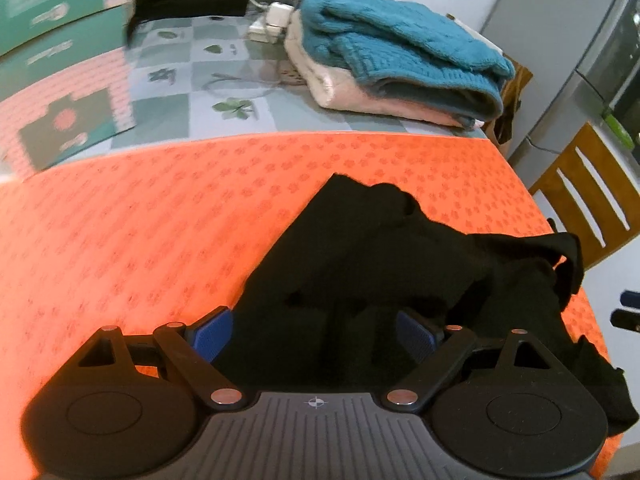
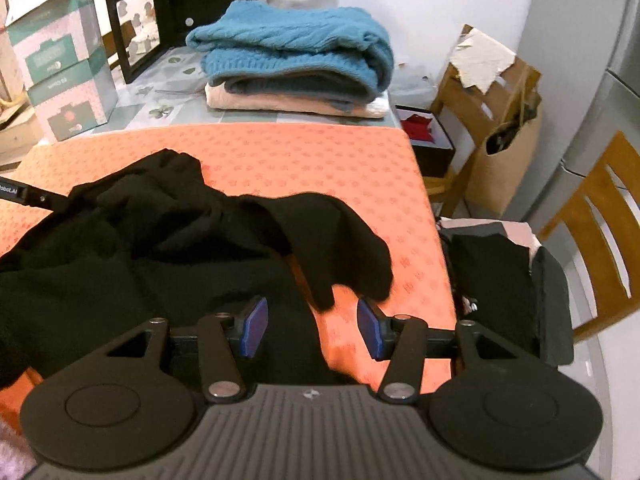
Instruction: Fold clothes
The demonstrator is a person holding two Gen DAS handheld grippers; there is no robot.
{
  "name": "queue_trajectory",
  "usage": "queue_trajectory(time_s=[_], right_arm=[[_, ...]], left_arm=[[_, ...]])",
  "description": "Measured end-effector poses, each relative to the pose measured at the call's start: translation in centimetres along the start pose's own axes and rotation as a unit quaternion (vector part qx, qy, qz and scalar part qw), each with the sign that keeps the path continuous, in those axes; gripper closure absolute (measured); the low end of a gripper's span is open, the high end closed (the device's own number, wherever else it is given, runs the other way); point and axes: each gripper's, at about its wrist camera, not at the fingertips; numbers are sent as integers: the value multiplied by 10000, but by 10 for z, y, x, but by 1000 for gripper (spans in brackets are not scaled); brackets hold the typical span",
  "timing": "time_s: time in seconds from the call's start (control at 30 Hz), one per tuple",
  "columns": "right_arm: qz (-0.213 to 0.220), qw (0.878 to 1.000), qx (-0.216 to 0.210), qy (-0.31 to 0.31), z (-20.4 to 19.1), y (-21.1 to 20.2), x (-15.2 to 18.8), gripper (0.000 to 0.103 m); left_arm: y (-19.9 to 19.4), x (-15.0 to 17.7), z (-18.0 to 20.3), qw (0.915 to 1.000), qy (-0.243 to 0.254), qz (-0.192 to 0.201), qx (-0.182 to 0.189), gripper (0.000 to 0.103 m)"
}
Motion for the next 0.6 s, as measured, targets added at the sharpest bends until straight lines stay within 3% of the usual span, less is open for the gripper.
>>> queue_trajectory(time_s=[0.23,0.47,0.6], right_arm=[[-179,9998,-27,86,14,32,-13,43],[-335,9991,-110,242,12,41,-3,43],[-421,9984,-161,339,10,45,4,43]], left_arm=[[30,-21,31,9992,209,-111,321,14],[61,-35,66,9970,429,-191,615,23],[78,-36,79,9948,440,-467,793,28]])
Point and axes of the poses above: each gripper's, at about its wrist camera, not at the fingertips, and y roughly the way its jaws point, z to its right, x to its underside, and after that the axes turned 15 degrees about -y, right-handed
